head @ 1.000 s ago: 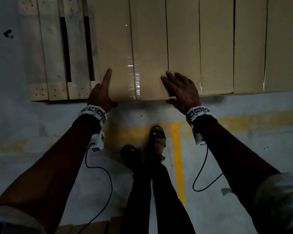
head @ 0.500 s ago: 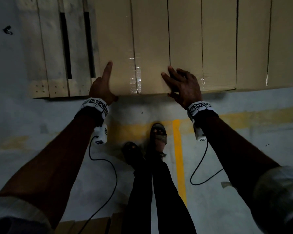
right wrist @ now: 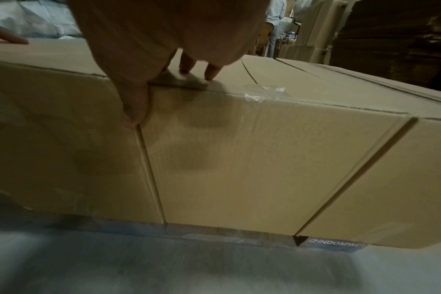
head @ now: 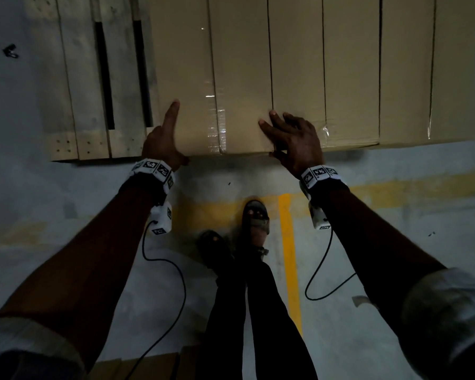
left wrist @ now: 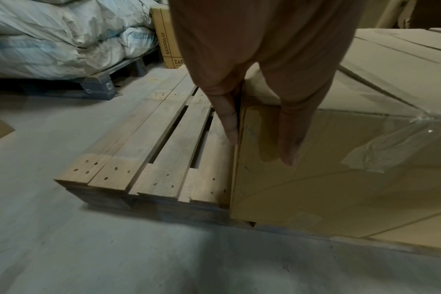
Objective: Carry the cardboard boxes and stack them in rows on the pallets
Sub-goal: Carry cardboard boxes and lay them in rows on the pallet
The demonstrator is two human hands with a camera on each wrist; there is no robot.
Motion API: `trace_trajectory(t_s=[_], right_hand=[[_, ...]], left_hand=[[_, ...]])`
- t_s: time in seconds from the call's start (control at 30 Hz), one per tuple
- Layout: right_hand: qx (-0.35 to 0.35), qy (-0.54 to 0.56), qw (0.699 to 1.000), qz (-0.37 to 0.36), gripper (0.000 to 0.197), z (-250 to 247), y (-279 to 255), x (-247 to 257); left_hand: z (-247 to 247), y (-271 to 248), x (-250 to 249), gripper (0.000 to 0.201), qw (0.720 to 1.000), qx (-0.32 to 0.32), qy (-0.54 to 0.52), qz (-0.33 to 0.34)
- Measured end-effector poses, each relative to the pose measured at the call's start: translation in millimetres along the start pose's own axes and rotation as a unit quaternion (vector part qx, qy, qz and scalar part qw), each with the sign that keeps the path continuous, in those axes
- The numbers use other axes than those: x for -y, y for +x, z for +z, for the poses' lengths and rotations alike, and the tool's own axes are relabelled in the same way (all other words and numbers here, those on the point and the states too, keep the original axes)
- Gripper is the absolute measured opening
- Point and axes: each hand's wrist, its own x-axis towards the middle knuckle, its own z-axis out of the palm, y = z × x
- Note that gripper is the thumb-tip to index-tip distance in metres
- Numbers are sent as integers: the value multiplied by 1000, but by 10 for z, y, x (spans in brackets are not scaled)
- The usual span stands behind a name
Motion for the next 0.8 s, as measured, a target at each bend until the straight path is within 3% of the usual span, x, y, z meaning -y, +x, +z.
trace_trajectory(t_s=[0.2,0.43,0.57,0.7,0.8], right_hand=[[0,3,1000,6,93,14,-2,2],[-4,8,1000,15,89,53,-4,26],[23,14,999,21,91,22,-2,31],[81,44,996,19,94,-310,-49,128],[65,94,993,26,87,-784,-205,432]], left_hand=[[-5,1,-14,134,1000,-2,-8,-4],[-19,25,-1,140,1000,-4,-15,10],[-15,-12,-29,136,999,2,-33,7],[-25,-345,-120,119,994,-96,-39,36],[-171,-871,-333,105,986,-137,-72,63]])
